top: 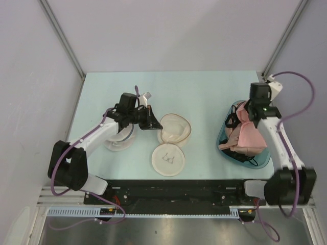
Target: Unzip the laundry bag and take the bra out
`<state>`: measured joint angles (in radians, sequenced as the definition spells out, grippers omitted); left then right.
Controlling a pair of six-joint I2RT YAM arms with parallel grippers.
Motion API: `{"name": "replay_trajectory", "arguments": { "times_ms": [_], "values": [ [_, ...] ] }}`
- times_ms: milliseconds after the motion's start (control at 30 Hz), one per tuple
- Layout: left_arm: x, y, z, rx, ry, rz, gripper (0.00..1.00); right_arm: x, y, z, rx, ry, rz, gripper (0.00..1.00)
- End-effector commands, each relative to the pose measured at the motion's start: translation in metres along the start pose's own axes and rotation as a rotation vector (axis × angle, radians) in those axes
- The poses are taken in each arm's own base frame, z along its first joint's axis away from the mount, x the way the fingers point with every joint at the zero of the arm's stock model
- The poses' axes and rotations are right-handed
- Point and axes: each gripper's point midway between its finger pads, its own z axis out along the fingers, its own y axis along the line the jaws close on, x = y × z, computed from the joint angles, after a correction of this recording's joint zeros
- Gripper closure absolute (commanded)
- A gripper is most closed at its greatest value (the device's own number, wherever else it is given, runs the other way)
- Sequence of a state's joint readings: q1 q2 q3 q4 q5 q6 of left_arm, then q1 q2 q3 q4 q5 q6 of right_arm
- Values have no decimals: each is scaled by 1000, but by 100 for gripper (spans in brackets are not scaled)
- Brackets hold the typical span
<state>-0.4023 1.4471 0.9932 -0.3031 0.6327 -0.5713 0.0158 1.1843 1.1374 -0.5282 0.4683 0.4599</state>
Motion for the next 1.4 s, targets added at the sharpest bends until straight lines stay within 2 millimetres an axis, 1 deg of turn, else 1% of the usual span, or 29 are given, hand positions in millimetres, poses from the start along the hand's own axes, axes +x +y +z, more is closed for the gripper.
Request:
{"name": "replay_trajectory", "arguments": {
  "times_ms": [0,33,100,133,167,233,267,333,433,467,533,567,600,633,667,700,800,833,900,933,967,1033,1067,1100,1133,1167,1200,1267,1367],
  "values": [
    [3,-10,-10,46,-6,38,100,52,-4,56,85,101,-48,100],
    [4,-11,-11,46,-8,37,100,70,-6,69,111,146,-71,100],
    [5,-13,-15,48,-15,41,100,84,-8,81,137,175,-73,100],
    [7,-12,-15,45,-14,40,100,94,-10,87,151,198,-81,100],
    [6,-12,-16,44,-17,39,100,101,-12,89,162,209,-79,100],
    [6,-14,-17,49,-20,37,99,107,-15,92,177,219,-75,100],
    [5,-14,-17,49,-22,32,100,105,-25,96,204,221,-54,100],
    [3,-16,-17,53,-28,32,100,103,-25,96,199,218,-43,100],
    [1,-17,-17,53,-30,37,100,85,-18,86,141,186,-30,100],
    [1,-17,-17,53,-30,37,100,79,-15,82,123,171,-28,93],
    [0,-18,-16,58,-27,34,100,60,-11,67,88,130,-10,81],
    [0,-18,-14,60,-24,31,100,55,-11,61,81,123,-4,69],
    [0,-19,-15,62,-25,29,99,40,-9,49,53,85,13,65],
    [-2,-19,-14,65,-29,30,100,33,-7,42,33,66,20,62],
    [-2,-19,-14,64,-28,29,100,27,-2,35,-3,55,28,58],
    [-4,-21,-14,69,-32,34,100,13,1,21,-42,16,45,55],
    [-7,-19,-12,55,-29,36,100,-2,4,0,-93,-18,55,47],
    [-7,-19,-12,56,-28,39,100,-12,4,-11,-109,-45,64,46],
    [-8,-19,-12,56,-27,43,100,-14,2,-21,-124,-43,62,45],
    [-8,-19,-12,54,-27,42,100,-21,1,-31,-138,-63,72,44],
    [-8,-19,-12,54,-28,44,99,-19,1,-37,-147,-49,69,44],
    [-8,-19,-12,55,-27,48,100,-22,3,-48,-187,-50,65,43],
    [-8,-18,-12,53,-26,45,100,-20,12,-61,-267,-40,43,42],
    [-8,-19,-12,54,-27,49,100,-18,18,-68,-305,-34,32,40],
    [-8,-18,-12,52,-27,50,99,-15,23,-74,-340,-24,12,35],
    [-9,-17,-12,43,-28,50,100,-8,32,-88,-402,-10,-22,32],
    [-11,-19,-13,44,-33,60,100,-4,35,-93,-415,0,-34,30],
    [-13,-17,-12,26,-37,63,100,7,38,-108,-442,23,-62,29],
    [-26,-17,-12,9,-67,74,99,23,38,-119,-448,70,-80,27]
  ]
}}
